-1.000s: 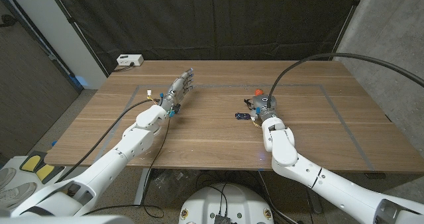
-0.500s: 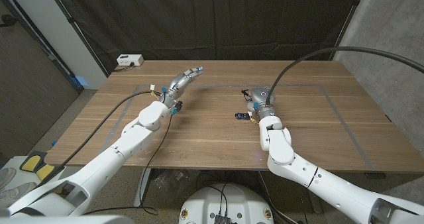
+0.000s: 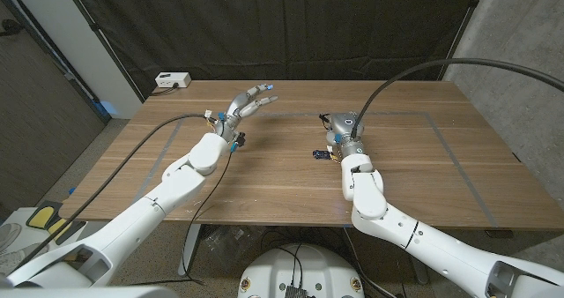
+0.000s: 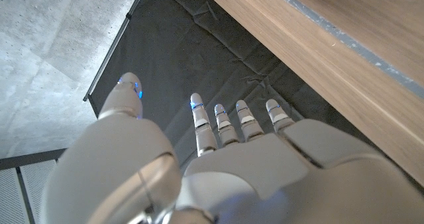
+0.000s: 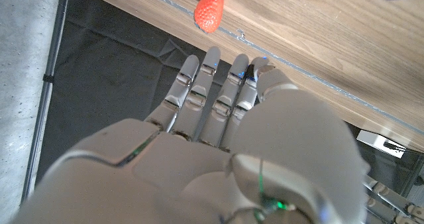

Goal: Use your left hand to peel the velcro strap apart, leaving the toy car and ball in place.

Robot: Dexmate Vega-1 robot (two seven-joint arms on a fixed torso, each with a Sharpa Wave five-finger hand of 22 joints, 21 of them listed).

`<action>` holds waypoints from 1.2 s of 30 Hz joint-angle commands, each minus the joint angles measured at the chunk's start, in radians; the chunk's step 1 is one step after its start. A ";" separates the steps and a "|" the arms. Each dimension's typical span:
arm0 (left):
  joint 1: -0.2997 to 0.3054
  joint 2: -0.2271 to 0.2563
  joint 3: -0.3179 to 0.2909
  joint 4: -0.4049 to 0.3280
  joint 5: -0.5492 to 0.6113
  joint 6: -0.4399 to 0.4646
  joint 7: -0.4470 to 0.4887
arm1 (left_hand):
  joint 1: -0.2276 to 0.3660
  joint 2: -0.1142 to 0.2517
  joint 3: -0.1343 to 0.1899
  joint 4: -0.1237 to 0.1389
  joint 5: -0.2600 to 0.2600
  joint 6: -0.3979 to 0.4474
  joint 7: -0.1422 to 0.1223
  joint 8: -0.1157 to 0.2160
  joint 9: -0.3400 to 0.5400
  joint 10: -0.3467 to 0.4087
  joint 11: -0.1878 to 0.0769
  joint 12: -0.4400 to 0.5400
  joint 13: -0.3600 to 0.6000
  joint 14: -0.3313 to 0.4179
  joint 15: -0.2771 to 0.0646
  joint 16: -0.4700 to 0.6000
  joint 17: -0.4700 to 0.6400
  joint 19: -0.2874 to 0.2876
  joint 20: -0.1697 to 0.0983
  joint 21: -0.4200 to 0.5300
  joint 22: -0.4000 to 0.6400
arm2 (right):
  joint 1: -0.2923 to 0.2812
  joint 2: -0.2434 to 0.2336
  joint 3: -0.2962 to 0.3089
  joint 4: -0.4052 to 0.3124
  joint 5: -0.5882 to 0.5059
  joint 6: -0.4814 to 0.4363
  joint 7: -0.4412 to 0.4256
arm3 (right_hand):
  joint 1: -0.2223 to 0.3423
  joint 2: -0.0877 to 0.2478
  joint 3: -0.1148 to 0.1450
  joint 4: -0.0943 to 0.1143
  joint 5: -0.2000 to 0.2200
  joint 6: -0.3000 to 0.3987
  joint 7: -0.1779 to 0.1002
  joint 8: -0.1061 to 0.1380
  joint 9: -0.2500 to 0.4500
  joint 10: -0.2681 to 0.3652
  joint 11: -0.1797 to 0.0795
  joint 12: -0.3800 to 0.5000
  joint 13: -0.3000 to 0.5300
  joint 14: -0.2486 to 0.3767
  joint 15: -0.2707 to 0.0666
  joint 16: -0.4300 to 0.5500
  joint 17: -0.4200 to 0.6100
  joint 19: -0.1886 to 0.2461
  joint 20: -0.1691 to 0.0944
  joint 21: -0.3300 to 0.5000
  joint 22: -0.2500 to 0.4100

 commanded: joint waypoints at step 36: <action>-0.002 -0.019 0.036 -0.037 0.165 -0.055 0.016 | 0.234 0.056 -0.067 0.039 0.015 0.131 0.068 0.062 0.035 0.194 -0.025 0.159 0.104 0.252 -0.113 0.183 0.181 0.312 -0.184 0.201 0.083 | 0.001 0.027 -0.032 -0.076 -0.130 0.035 -0.017 | 0.011 0.004 0.003 -0.012 0.003 0.086 0.011 -0.004 0.000 0.030 0.003 0.008 0.013 0.026 -0.139 -0.011 0.004 -0.006 -0.046 0.015 -0.002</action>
